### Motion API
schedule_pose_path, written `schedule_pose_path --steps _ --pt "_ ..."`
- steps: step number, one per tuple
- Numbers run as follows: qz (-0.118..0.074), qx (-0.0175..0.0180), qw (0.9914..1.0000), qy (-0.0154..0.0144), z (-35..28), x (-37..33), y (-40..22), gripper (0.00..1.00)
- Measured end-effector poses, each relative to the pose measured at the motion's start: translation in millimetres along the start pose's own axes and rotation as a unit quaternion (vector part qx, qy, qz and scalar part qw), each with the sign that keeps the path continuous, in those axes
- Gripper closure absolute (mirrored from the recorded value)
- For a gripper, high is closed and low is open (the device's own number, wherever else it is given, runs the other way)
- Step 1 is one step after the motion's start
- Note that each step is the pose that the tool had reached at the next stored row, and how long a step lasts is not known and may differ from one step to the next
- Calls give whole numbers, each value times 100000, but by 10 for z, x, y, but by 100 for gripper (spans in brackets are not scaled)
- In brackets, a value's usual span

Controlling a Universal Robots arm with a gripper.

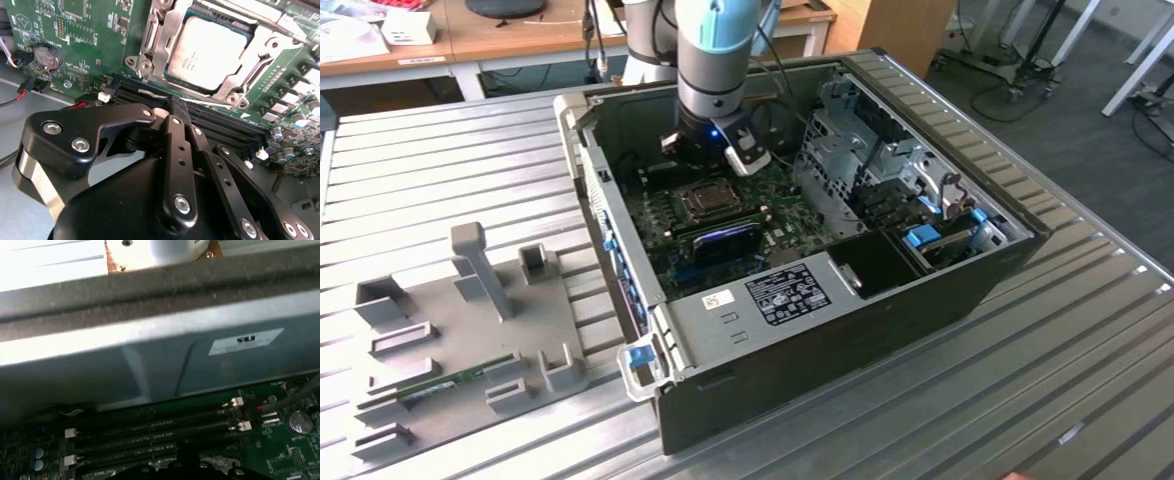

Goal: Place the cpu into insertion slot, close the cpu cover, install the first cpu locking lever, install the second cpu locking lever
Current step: 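Install the first cpu locking lever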

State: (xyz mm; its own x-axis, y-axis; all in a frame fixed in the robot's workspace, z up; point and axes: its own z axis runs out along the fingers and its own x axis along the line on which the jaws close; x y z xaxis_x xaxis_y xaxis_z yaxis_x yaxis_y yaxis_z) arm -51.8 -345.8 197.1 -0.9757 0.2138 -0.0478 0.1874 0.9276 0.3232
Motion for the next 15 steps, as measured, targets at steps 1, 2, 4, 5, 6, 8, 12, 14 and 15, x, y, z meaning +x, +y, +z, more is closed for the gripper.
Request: schedule_pose_path --steps 1,2,4,5,6,8,12,14,15 --pt "1 14 100000 0 -4 -3 -12 89" --pt "0 2 100000 -1 -8 -6 -25 89" --pt "-2 20 100000 3 -13 -9 -40 89" --pt "0 29 100000 -4 -13 -9 -40 89" --pt "0 29 100000 -5 -13 -9 -40 89" --pt "-1 34 100000 -6 -13 -9 -40 89" --pt "-3 26 100000 -7 -56 -11 -25 89" --pt "-2 35 100000 -3 -108 -14 -8 89" --pt "-1 33 100000 -6 -132 -15 0 89"
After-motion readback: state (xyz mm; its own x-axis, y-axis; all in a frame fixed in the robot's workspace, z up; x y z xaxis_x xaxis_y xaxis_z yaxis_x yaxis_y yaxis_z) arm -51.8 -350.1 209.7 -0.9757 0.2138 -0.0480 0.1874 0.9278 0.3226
